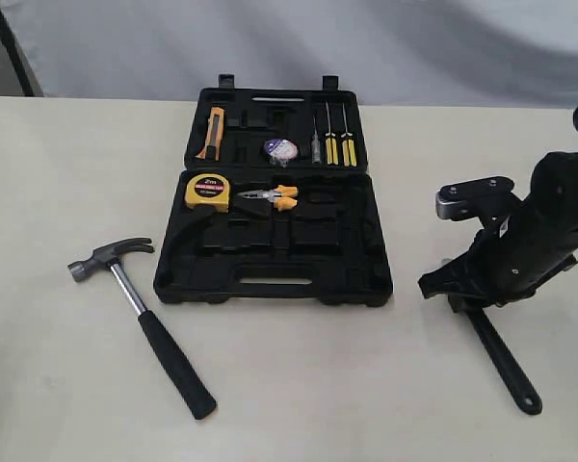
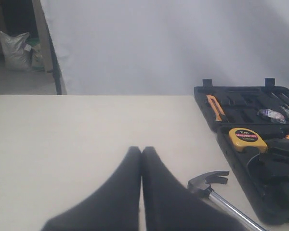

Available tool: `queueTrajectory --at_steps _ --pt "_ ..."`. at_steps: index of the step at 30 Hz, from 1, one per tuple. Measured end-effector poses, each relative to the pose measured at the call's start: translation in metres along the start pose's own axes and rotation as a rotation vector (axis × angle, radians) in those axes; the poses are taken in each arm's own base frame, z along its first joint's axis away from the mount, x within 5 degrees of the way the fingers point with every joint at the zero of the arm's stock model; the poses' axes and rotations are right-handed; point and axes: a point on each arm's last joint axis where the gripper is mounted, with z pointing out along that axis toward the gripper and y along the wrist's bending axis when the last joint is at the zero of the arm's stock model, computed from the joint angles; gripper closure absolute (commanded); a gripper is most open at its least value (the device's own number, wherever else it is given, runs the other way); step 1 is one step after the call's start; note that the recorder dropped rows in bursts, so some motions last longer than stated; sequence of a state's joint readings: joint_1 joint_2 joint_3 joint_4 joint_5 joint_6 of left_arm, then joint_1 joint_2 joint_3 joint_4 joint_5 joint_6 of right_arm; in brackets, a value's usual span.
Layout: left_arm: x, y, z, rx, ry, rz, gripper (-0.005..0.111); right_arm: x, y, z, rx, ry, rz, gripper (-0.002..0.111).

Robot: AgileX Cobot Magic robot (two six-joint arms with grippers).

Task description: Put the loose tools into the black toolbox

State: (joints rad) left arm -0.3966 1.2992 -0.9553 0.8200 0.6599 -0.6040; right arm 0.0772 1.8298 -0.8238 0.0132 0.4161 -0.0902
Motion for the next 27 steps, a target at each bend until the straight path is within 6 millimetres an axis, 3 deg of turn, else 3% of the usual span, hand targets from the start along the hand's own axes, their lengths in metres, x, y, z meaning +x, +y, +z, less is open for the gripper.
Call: queueTrajectory --at_steps 6,13,16,22,27 --pt "0.0 0.0 0.0 0.0 0.0 0.0 0.105 0.0 0.0 -0.007 0.007 -0.02 -0.03 0.108" --pt "0.0 0.0 0.0 0.0 0.0 0.0 0.105 -0.007 -0.001 -0.06 0.036 -0.189 -0.075 0.108" --pt "0.0 0.0 0.0 0.0 0.0 0.0 0.105 -0.007 -0.001 -0.073 0.044 -0.231 -0.096 0.108" --pt "0.0 0.0 0.0 0.0 0.0 0.0 0.105 -0.007 -0.001 -0.073 0.041 -0.233 -0.095 0.108" --pt "0.0 0.0 0.0 0.0 0.0 0.0 0.105 -0.011 -0.001 -0.055 0.025 -0.23 0.012 0.108"
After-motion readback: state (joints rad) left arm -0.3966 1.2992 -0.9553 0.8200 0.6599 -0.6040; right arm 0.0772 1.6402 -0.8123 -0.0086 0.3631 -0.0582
